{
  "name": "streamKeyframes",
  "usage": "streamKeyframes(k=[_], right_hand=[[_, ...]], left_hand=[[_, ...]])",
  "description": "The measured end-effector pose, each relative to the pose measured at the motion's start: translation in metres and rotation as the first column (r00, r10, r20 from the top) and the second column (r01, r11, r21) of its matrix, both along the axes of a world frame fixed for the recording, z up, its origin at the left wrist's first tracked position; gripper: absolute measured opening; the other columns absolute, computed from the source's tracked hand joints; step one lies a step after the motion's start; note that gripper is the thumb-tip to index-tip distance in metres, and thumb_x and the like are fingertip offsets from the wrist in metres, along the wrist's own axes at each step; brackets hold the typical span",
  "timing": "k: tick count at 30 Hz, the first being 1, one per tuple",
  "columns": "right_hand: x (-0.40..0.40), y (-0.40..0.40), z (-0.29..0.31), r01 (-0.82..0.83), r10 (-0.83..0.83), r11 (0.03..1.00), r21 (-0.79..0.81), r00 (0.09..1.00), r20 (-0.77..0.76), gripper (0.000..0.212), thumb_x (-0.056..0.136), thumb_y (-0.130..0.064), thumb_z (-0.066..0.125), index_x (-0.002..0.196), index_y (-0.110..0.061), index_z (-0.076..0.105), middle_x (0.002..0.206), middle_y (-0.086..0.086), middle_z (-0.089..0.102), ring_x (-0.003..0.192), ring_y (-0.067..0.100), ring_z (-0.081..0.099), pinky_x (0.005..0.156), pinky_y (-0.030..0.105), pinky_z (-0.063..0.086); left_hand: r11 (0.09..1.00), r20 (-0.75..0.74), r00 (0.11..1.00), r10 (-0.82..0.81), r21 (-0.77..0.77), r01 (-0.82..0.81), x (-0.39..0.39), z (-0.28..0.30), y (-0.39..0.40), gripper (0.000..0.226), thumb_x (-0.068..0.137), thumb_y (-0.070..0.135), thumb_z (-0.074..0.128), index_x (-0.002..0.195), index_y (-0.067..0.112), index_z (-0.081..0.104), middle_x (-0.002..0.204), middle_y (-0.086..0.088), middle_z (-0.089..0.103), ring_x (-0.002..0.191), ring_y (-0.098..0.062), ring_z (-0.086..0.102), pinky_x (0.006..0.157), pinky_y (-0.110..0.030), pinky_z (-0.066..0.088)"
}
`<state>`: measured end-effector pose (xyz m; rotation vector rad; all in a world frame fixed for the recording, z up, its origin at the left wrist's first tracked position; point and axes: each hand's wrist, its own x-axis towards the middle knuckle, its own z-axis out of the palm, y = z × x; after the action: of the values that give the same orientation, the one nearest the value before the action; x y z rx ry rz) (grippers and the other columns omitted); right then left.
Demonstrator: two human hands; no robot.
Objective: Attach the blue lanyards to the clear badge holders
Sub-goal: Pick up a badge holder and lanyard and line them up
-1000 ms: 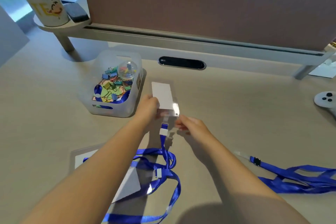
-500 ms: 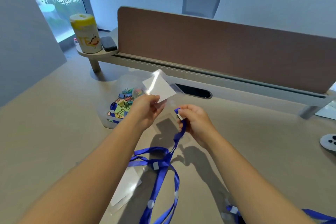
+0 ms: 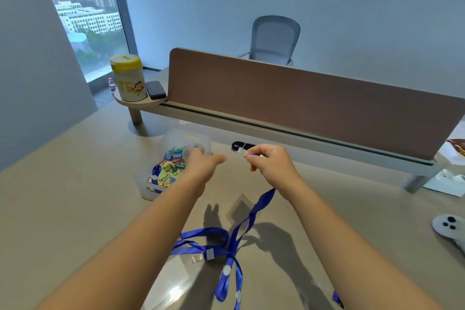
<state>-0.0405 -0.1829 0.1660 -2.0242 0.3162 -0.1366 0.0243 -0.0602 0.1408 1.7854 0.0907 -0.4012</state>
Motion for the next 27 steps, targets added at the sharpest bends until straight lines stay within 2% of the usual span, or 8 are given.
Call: streamKeyframes(k=[3,5,9,13,16,20,24,27], right_hand=[[0.003,-0.001,-0.001,-0.030,0.029,0.999,-0.023,0.998,-0.053,0.018,0.091,-0.012,0.051,0.075,-0.011,0.060,0.061,-0.003,0.054,0.050,0.008,0.040,0.051,0.017,0.033],[0.003,-0.001,-0.003,-0.046,0.046,0.999,-0.008,0.995,-0.086,0.023,0.091,-0.013,0.051,0.070,-0.013,0.058,0.061,-0.004,0.056,0.043,0.003,0.045,0.047,0.013,0.034],[0.002,0.001,-0.006,-0.070,0.071,0.997,0.010,0.990,-0.121,0.023,0.092,-0.014,0.049,0.071,-0.015,0.058,0.064,-0.005,0.058,0.043,0.001,0.044,0.049,0.014,0.032],[-0.001,0.004,-0.009,-0.087,0.091,0.995,0.041,0.988,-0.127,0.023,0.093,-0.013,0.048,0.074,-0.014,0.061,0.066,-0.005,0.060,0.052,0.003,0.041,0.053,0.015,0.032],[-0.001,0.008,-0.010,-0.099,0.096,0.995,-0.026,0.989,-0.109,0.021,0.093,-0.011,0.047,0.086,-0.005,0.066,0.065,-0.006,0.057,0.058,0.002,0.046,0.060,0.015,0.035],[0.001,0.010,-0.010,-0.085,0.080,0.990,-0.112,0.996,-0.050,0.029,0.093,-0.010,0.046,0.068,-0.023,0.052,0.065,-0.008,0.056,0.078,0.015,0.053,0.078,0.029,0.043],[0.002,0.010,-0.008,-0.056,0.057,0.990,-0.133,0.998,0.010,0.032,0.093,-0.012,0.045,0.065,-0.029,0.048,0.064,-0.008,0.054,0.074,0.019,0.050,0.067,0.028,0.041],[0.004,0.012,-0.009,-0.035,0.040,0.991,-0.128,0.998,0.038,0.028,0.093,-0.012,0.045,0.068,-0.024,0.049,0.063,-0.006,0.050,0.065,0.015,0.048,0.064,0.028,0.040]], left_hand=[[0.986,0.372,0.916,-0.149,0.123,0.110,-0.011,0.008,0.003,0.041,0.089,0.015,0.052,0.128,0.009,0.045,0.134,-0.013,0.049,0.113,-0.018,0.048,0.093,-0.034,0.042],[0.944,0.504,0.809,-0.302,0.276,0.181,-0.016,0.011,0.004,0.032,0.089,0.017,0.052,0.120,0.010,0.054,0.122,-0.011,0.060,0.104,-0.016,0.054,0.088,-0.031,0.046],[0.797,0.586,0.606,-0.538,0.588,0.138,-0.018,0.010,0.004,0.030,0.088,0.025,0.052,0.113,0.013,0.061,0.116,-0.007,0.064,0.104,-0.019,0.057,0.085,-0.029,0.046],[0.703,0.600,0.471,-0.647,0.708,0.065,-0.016,0.006,0.006,0.029,0.090,0.028,0.049,0.111,0.011,0.059,0.117,-0.007,0.063,0.103,-0.020,0.057,0.086,-0.027,0.045],[0.640,0.566,0.411,-0.715,0.766,0.057,-0.014,0.008,0.008,0.026,0.090,0.026,0.049,0.106,0.008,0.058,0.112,-0.009,0.064,0.097,-0.021,0.058,0.083,-0.026,0.045],[0.654,0.551,0.440,-0.709,0.747,0.120,-0.007,0.014,0.007,0.026,0.089,0.024,0.051,0.103,0.005,0.062,0.107,-0.011,0.066,0.096,-0.022,0.059,0.077,-0.021,0.039],[0.789,0.582,0.577,-0.573,0.582,0.197,-0.005,0.020,0.007,0.025,0.083,0.021,0.059,0.097,0.002,0.067,0.099,-0.016,0.070,0.085,-0.021,0.060,0.080,-0.030,0.047],[0.853,0.594,0.639,-0.489,0.481,0.206,-0.005,0.019,0.005,0.023,0.083,0.020,0.060,0.096,0.002,0.068,0.096,-0.016,0.071,0.079,-0.013,0.053,0.072,-0.025,0.046]])
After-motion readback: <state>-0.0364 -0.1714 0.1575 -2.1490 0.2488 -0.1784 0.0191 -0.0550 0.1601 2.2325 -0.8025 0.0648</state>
